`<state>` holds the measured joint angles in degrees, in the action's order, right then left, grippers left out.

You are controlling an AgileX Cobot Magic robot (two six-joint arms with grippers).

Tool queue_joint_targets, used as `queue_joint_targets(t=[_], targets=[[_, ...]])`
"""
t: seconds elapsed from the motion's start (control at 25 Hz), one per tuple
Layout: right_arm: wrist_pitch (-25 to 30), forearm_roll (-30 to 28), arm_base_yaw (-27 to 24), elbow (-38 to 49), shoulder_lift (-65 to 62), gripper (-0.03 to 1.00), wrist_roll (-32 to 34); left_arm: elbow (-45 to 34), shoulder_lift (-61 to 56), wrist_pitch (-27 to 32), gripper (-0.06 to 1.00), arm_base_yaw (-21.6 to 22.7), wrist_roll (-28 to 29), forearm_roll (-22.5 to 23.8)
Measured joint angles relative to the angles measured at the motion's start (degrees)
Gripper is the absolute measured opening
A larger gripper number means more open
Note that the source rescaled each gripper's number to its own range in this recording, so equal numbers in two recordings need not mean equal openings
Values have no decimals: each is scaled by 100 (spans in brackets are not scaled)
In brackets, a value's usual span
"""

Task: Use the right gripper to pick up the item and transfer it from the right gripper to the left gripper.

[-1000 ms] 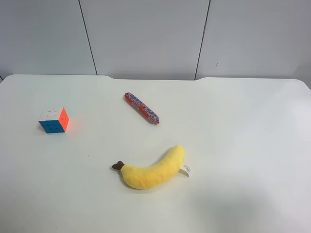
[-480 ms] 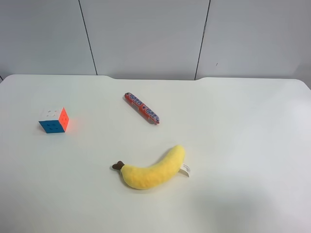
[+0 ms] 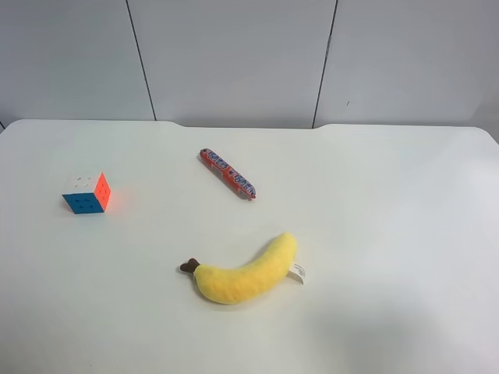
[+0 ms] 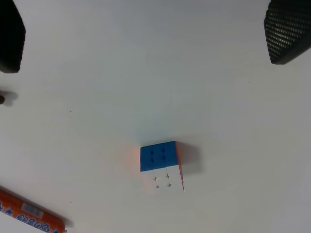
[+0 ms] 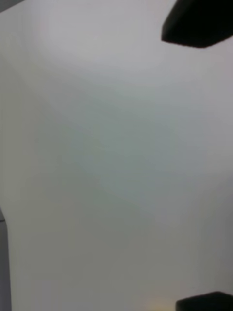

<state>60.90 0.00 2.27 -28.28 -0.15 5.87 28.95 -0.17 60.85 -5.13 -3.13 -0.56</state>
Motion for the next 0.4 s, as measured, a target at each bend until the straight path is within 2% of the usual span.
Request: queue_joint_targets(t=[0.4], targets=[[0,0,0,0,0,100,0,0,0,0,100,0,0,5]])
